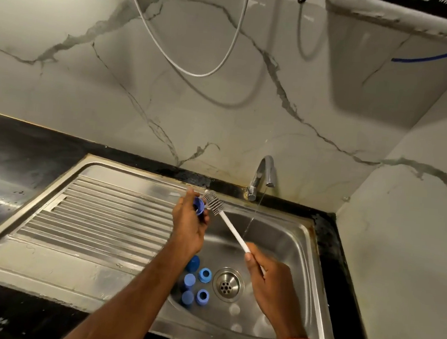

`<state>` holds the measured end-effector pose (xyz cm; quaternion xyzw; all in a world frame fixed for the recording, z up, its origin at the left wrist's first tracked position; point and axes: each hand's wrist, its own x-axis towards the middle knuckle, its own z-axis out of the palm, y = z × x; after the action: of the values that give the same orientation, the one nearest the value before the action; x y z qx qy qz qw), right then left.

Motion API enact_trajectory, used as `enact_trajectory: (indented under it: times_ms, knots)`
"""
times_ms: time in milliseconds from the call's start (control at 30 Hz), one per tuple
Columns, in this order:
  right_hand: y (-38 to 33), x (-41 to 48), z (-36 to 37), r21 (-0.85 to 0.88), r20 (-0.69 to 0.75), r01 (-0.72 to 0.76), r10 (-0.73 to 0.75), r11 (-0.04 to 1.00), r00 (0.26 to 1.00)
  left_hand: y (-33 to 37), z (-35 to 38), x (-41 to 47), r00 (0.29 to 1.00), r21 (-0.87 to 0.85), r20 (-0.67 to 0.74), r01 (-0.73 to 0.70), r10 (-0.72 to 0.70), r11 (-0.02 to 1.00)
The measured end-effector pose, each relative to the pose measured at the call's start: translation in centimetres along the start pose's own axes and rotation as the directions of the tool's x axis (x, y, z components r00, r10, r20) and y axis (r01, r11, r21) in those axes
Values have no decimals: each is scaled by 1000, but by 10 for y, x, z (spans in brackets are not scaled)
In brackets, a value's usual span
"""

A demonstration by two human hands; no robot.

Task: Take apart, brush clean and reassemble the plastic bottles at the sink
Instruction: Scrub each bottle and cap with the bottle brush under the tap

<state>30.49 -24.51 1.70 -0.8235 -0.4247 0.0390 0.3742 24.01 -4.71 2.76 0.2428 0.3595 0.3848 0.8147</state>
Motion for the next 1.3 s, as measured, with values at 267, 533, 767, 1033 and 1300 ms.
enact_trajectory:
  times_ms: [267,533,767,1033,1300]
  knots:
    - [-7,2,-23,-307,111,74,-41,949,993,-5,1,-1,992,211,81,-114,99,971]
    - [-20,0,-24,-406,130,71,-19,911,991,-2,4,6,981,318,136,-176,138,932]
    - [-20,11,-32,-454,84,3,39,891,996,-1,7,1,959,424,230,-250,163,870]
    - [-18,6,-37,-270,157,30,13,962,988,1,-7,-2,969,301,212,-187,125,935]
    - [-18,-1,-35,-258,240,60,3,964,971,5,-16,7,924,328,335,-299,186,896]
